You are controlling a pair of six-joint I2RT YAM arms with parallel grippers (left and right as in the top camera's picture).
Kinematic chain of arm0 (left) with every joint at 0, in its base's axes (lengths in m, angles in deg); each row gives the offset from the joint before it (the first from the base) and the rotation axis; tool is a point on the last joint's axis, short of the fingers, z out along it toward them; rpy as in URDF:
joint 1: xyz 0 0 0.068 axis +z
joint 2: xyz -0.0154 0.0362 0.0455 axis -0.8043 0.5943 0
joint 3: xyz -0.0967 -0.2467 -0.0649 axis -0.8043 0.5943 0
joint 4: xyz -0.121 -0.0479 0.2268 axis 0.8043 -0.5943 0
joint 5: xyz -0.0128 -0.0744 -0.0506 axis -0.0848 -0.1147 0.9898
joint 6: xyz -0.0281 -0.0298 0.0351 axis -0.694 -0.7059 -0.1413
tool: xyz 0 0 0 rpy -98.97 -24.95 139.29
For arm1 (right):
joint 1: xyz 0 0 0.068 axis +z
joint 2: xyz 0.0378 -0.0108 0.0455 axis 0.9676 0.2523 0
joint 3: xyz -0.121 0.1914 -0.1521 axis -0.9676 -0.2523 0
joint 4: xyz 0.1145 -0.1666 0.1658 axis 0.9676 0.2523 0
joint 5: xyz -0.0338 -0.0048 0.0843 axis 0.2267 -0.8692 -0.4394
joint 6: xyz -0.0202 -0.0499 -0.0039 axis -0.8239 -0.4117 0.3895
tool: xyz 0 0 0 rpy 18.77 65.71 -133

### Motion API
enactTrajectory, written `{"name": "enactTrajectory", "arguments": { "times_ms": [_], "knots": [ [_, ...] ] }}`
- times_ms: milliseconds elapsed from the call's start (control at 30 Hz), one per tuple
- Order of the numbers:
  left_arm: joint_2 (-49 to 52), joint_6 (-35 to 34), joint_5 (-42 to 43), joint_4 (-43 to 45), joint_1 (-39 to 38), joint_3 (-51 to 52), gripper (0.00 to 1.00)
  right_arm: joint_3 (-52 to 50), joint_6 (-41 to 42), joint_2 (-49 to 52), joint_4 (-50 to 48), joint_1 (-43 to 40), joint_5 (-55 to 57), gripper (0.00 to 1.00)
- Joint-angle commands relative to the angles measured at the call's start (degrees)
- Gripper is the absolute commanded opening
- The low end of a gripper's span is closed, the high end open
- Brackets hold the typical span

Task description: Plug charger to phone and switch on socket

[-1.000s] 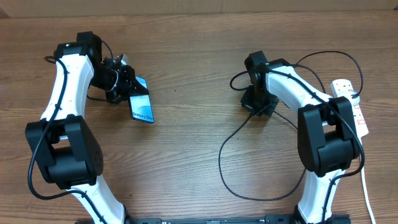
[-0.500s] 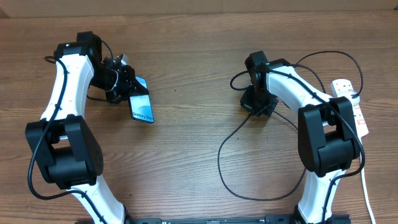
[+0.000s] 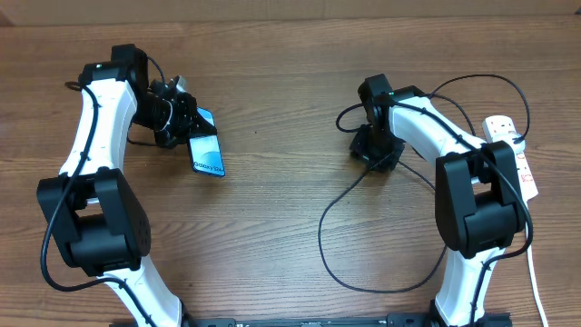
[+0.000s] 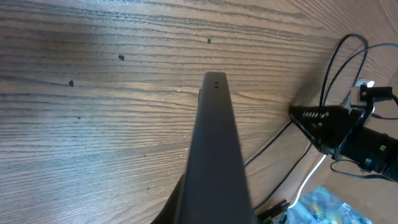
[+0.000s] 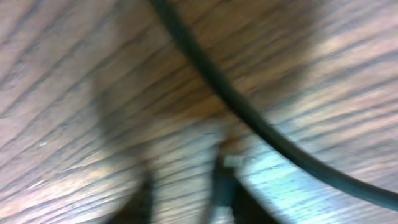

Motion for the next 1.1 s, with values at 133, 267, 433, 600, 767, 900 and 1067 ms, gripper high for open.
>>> {"name": "enactTrajectory", "arguments": {
  "times_ms": [133, 267, 433, 600, 767, 900, 1067],
  "knots": [
    [0.44, -0.79, 1.95, -0.02, -0.07, -0.13, 0.04, -1.90, -0.76, 2.12, 1.38, 0.00, -0.20, 0.54],
    [0.44, -0.79, 1.95, -0.02, -0.07, -0.13, 0.04, -1.88, -0.76, 2.12, 1.97, -0.02, -0.20, 0.11],
    [0.44, -0.79, 1.95, -0.07, -0.07, -0.13, 0.04, -1.90, -0.76, 2.12, 2.47, -0.02, -0.20, 0.13],
    [0.44, -0.76, 1.92, -0.20, -0.07, -0.13, 0.04, -1.90, -0.76, 2.12, 2.10, -0.02, -0.17, 0.04],
    [0.44, -0.79, 1.95, 0.33, -0.07, -0.13, 0.04, -1.88, -4.59, 2.10, -0.79, -0.02, -4.90, 0.04],
    [0.44, 0.63, 5.46, 0.02, 0.37, -0.13, 0.04, -1.60, -23.17, 0.55, -4.74, -0.11, -24.55, 0.04],
    [0.42, 17.77, 27.21, 0.90, 0.85, -0.13, 0.04, -1.57, -43.78, -5.01, -4.57, 0.00, -44.74, 0.04]
  ]
}}
